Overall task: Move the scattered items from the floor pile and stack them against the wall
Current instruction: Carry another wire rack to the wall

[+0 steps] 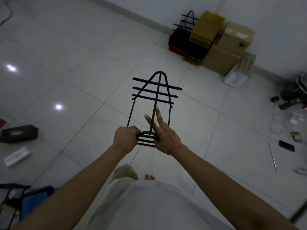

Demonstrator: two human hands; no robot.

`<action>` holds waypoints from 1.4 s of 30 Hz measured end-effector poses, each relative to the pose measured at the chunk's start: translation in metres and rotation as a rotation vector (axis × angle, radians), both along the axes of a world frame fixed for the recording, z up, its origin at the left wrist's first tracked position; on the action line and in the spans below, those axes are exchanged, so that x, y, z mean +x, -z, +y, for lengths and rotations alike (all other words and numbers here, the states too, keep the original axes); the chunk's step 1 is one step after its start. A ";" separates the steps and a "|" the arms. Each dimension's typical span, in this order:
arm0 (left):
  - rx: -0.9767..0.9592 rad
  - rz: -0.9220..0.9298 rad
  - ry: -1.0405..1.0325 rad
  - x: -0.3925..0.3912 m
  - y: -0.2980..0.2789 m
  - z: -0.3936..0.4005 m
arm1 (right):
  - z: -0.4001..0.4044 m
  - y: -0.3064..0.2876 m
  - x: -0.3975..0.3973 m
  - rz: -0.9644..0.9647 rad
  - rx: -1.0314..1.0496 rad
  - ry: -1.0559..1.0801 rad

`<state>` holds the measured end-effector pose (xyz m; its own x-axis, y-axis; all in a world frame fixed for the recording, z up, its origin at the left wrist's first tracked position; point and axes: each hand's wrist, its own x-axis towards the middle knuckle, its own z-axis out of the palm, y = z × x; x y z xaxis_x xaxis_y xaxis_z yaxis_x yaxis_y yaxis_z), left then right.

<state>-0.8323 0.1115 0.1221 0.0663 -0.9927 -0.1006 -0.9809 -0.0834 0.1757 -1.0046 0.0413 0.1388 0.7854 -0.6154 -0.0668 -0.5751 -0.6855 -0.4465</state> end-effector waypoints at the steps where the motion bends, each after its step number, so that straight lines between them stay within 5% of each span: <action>1: 0.017 0.002 0.010 0.000 0.001 -0.014 | -0.011 0.000 -0.002 0.008 0.004 0.031; 27: -0.060 0.092 0.357 0.078 0.012 -0.441 | -0.380 0.007 0.061 0.023 -0.042 0.377; 42: -0.064 0.051 0.133 0.082 0.000 -0.704 | -0.673 -0.012 0.070 0.068 -0.095 0.206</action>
